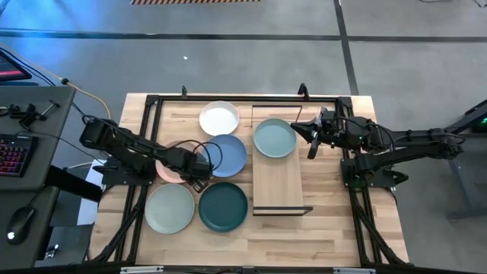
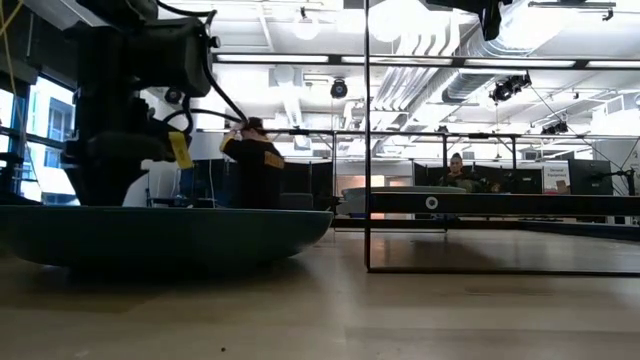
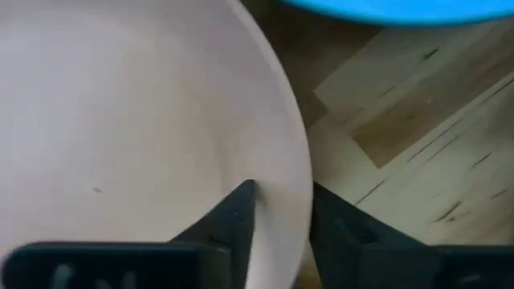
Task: Place and stack plates onto a shelf
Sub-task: Put the light orange plate on the shelf
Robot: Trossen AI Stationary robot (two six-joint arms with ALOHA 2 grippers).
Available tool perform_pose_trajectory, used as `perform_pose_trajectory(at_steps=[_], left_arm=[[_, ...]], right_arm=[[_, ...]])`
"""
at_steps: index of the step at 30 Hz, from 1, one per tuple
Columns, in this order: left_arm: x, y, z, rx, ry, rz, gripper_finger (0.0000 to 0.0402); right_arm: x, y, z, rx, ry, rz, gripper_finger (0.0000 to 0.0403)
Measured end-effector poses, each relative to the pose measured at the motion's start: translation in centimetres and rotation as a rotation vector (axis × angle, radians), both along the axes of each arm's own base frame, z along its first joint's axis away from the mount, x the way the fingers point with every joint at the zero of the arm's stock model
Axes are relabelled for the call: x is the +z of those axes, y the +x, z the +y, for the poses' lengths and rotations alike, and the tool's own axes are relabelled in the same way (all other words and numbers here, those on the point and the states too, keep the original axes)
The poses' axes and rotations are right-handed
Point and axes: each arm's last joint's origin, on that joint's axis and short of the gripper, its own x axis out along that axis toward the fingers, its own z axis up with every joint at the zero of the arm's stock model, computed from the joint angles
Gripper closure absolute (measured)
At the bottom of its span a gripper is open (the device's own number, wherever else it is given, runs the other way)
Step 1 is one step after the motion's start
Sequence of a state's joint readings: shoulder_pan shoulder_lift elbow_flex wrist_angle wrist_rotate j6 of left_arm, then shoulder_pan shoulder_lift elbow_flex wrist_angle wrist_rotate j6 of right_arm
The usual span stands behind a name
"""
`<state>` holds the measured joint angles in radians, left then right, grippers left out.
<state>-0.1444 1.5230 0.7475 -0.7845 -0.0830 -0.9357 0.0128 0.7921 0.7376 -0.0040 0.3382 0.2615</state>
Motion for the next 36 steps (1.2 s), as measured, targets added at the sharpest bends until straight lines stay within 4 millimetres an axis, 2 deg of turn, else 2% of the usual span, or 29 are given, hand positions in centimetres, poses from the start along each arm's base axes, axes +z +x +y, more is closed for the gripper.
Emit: perform_pose_trajectory(at_steps=[5, 12, 19, 26, 32, 36], left_arm=[[0.4, -0.1, 0.1, -0.063, 0.034, -0.003, 0.0387], [2.3, -1.3, 1.1, -0.063, 0.042, -0.013, 0.0396], [7.7, -2.2, 3.0, -0.052, 0.061, -0.069, 0.04], [13.3, -1.6, 4.9, -0.111, 0.177, -0.118, 0.0401], [15.8, -0.9, 5.4, -0.145, 0.206, -0.191, 0.0401], [16.7, 0.0, 5.1, -0.177, 0.18, -0.235, 0.0401]], right_arm=[[-0.1, 0.0, 0.0, 0.0, 0.001, 0.006, 0.0402], [-0.2, 0.0, 0.0, -0.001, 0.025, 0.007, 0.0402], [-0.1, 0.0, 0.0, -0.002, 0.025, 0.007, 0.0402], [-0.1, 0.0, 0.0, -0.018, 0.024, 0.007, 0.0402], [-0.1, 0.0, -0.1, -0.021, 0.026, 0.006, 0.0402], [-0.2, -0.1, -0.1, -0.054, 0.046, -0.002, 0.0402]])
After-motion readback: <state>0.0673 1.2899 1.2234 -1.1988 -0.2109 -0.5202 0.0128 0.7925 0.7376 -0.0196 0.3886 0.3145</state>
